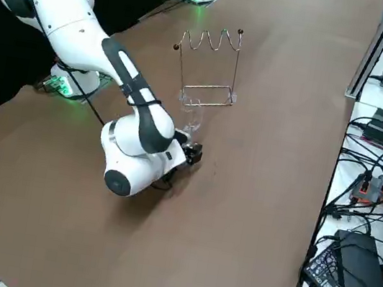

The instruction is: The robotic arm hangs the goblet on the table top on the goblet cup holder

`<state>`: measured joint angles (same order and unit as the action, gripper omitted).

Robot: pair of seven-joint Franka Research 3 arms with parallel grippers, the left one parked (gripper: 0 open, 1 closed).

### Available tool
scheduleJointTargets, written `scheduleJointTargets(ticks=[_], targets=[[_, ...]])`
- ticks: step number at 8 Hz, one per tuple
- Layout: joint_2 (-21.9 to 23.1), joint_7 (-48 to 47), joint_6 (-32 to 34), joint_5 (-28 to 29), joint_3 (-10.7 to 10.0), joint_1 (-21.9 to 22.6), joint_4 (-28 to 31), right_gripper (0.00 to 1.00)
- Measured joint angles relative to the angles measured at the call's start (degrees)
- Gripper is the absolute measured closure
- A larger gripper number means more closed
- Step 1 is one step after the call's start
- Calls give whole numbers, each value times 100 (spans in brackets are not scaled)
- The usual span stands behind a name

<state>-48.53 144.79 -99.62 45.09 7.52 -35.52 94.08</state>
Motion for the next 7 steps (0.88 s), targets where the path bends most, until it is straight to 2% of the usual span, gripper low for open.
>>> scheduleJointTargets(ticks=[5, 7], targets=[[5, 3, -31, 107, 1, 76, 23, 4], [7, 6, -36, 111, 1, 76, 23, 14]])
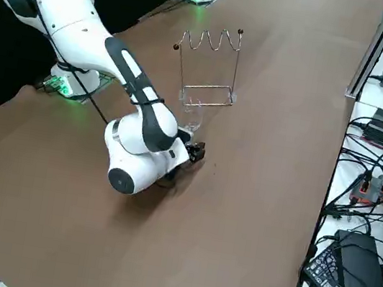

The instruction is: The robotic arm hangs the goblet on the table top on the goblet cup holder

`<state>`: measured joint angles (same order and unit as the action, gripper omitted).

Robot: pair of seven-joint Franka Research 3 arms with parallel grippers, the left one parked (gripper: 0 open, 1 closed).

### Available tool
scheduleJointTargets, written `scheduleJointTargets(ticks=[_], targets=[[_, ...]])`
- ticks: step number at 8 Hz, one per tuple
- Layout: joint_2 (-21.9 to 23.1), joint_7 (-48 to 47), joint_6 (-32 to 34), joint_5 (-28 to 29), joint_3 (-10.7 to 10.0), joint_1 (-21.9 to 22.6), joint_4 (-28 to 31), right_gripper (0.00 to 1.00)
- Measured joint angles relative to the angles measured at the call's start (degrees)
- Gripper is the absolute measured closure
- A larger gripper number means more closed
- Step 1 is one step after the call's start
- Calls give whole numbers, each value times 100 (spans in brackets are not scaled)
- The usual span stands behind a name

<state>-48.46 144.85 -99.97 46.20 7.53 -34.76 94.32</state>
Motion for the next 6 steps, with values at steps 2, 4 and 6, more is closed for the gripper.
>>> scheduleJointTargets(ticks=[2, 4, 6], targets=[[0, 1, -4, 1, 0, 0, 0, 20], [0, 1, -5, 3, 0, -3, 0, 46], [0, 1, -4, 4, -2, -27, 0, 62]])
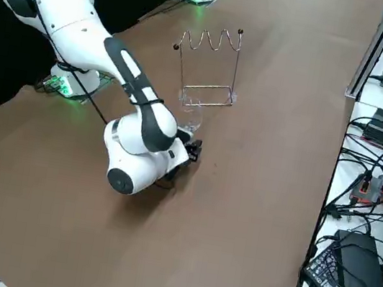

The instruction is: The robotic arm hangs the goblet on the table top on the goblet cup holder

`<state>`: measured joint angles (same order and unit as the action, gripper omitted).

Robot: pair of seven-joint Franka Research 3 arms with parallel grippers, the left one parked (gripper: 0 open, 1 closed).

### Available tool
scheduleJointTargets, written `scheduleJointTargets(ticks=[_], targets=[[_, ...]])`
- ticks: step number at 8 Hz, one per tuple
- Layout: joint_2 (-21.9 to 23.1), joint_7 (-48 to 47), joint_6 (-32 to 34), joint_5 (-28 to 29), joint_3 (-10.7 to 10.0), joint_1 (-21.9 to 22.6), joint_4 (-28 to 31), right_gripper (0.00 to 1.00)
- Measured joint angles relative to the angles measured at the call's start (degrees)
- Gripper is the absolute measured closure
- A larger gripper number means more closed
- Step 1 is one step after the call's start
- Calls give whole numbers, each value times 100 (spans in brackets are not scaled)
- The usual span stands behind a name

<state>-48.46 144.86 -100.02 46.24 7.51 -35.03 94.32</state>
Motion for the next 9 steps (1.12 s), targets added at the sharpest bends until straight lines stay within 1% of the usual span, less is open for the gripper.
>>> scheduleJointTargets(ticks=[1, 2, 3, 4, 9], targets=[[0, 0, 4, 1, -2, -14, 0, 67], [0, 0, 10, 2, -6, -25, 1, 77], [0, 0, 10, 9, -7, -39, 1, 81], [2, -2, 34, 27, -5, -52, 0, 87], [9, -2, 32, 37, -6, -73, 1, 87]])
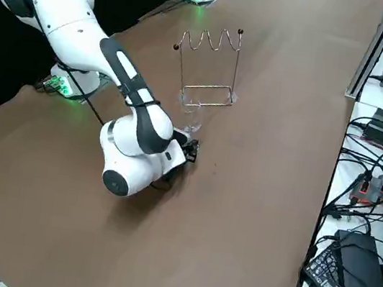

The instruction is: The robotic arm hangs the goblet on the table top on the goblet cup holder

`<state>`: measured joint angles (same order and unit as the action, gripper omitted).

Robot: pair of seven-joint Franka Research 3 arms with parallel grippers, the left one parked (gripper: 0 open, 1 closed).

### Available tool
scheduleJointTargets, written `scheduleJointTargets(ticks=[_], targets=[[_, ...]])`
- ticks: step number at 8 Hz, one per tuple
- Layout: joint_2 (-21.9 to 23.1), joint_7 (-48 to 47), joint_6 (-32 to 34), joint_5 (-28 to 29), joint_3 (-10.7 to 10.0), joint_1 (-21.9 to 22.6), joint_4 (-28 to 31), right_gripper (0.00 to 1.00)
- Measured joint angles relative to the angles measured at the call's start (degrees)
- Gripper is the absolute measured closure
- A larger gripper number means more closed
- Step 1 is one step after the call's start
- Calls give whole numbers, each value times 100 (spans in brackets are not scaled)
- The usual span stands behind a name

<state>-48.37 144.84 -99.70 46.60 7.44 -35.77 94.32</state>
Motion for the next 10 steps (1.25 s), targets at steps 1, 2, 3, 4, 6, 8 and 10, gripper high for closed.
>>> scheduleJointTargets(ticks=[1, 2, 3, 4, 6, 8, 10], targets=[[2, 0, 0, -6, 0, 3, -1, 87], [9, 0, -9, -24, 0, 8, -10, 87], [30, -24, -22, -64, -1, 8, -32, 87], [76, -36, -43, -122, -3, 9, -59, 87], [293, -74, -71, -282, -4, 14, -158, 87], [634, -358, -188, -554, -1, 36, -261, 88], [1048, -1065, -412, -1078, 1, 92, -309, 88]])
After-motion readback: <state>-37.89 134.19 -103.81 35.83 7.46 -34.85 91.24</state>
